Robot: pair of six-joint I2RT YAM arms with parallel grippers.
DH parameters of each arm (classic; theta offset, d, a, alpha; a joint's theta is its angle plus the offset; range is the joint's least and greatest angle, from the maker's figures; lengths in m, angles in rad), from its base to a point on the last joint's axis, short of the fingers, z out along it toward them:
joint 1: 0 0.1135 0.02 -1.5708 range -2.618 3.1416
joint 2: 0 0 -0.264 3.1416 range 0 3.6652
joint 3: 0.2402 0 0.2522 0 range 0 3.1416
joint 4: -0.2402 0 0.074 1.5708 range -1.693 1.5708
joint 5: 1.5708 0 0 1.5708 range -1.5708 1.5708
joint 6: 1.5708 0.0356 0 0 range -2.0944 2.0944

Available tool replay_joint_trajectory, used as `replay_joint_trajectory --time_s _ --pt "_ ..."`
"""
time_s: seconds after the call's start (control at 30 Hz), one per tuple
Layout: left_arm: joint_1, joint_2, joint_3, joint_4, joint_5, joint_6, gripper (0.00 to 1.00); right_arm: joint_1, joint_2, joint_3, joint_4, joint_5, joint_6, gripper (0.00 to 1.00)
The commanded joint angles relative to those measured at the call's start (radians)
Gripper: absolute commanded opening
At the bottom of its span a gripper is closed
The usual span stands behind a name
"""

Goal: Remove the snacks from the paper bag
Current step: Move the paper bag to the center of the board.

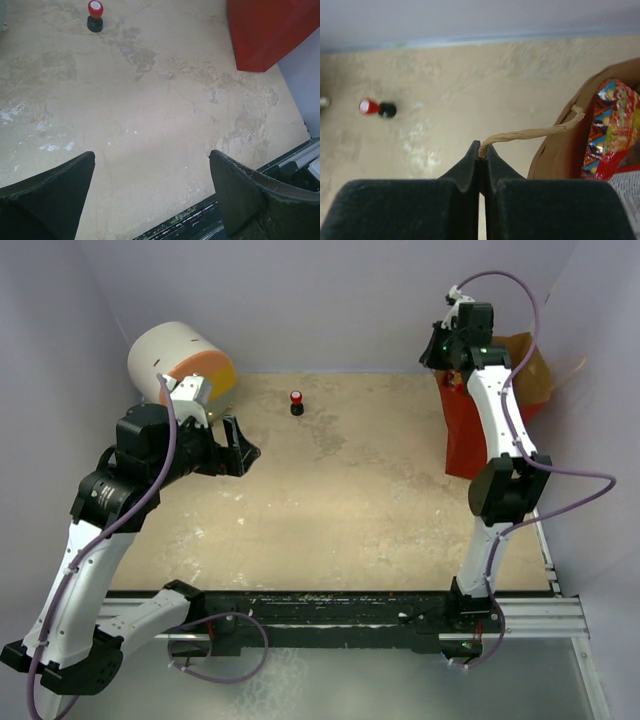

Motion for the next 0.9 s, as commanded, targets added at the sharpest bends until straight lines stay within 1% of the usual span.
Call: replay_joint_trajectory --time_s 0.0,0.1,0.23,0.33,0.4,0.5,0.6,0.8,0.87 --pt "-0.003 0.015 0.052 0.014 0.013 -0.048 0.99 0.137 -0.191 -0.113 -0.074 -0.103 -0.038 0.0" --pt "-0.003 0.027 0.058 0.009 0.038 -0.079 0.99 0.23 -0.313 -0.252 -0.085 -0.08 -0.039 0.0" --pt "-0.003 0.037 0.052 0.005 0.079 -0.129 0.99 0.363 -0.423 -0.405 -0.08 -0.097 0.035 0.0" --pt "-0.002 0.028 0.041 0.004 0.08 -0.16 0.99 0.482 -0.468 -0.454 -0.065 -0.113 0.11 0.0" --pt "-0.004 0.016 0.031 0.001 0.064 -0.178 0.99 0.551 -0.488 -0.471 -0.016 -0.13 0.176 0.0" --pt "-0.003 -0.004 0.025 -0.007 0.04 -0.21 0.99 0.639 -0.481 -0.458 0.061 -0.144 0.264 0.0" --pt "-0.003 -0.026 0.027 -0.019 0.02 -0.24 0.99 0.708 -0.435 -0.41 0.128 -0.167 0.321 0.0" --pt "-0.003 -0.092 0.032 -0.069 -0.064 -0.286 0.99 0.8 -0.24 -0.184 0.179 -0.211 0.366 0.0" --pt "-0.003 -0.098 0.042 -0.085 -0.079 -0.297 0.99 0.813 -0.204 -0.155 0.185 -0.208 0.373 0.0"
